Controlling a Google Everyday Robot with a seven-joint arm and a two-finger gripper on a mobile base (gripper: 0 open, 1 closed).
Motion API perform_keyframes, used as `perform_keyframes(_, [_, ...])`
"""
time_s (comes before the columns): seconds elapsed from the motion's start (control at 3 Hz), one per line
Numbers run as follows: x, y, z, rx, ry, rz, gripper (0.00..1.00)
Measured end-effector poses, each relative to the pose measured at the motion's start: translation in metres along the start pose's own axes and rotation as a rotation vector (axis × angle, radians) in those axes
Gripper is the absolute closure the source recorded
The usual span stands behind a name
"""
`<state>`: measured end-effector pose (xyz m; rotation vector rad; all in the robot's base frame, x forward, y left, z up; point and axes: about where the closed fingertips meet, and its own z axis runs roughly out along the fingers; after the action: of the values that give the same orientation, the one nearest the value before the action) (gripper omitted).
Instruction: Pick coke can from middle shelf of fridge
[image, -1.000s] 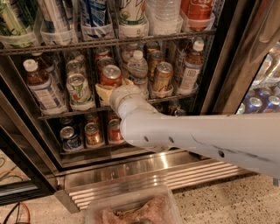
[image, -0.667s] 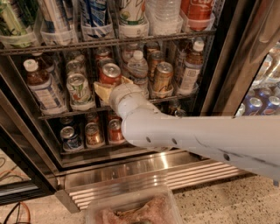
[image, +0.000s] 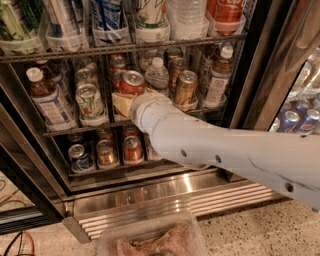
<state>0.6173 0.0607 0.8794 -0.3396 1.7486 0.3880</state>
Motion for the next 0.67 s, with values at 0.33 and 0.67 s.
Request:
perform_keyframes(0.33, [0.021,-0.006,-0.024,-0.032,0.128,0.001,1.00])
perform_keyframes(0.67, [0.058,-0.013,-0.049,-0.070,0.250,0.013,1.00])
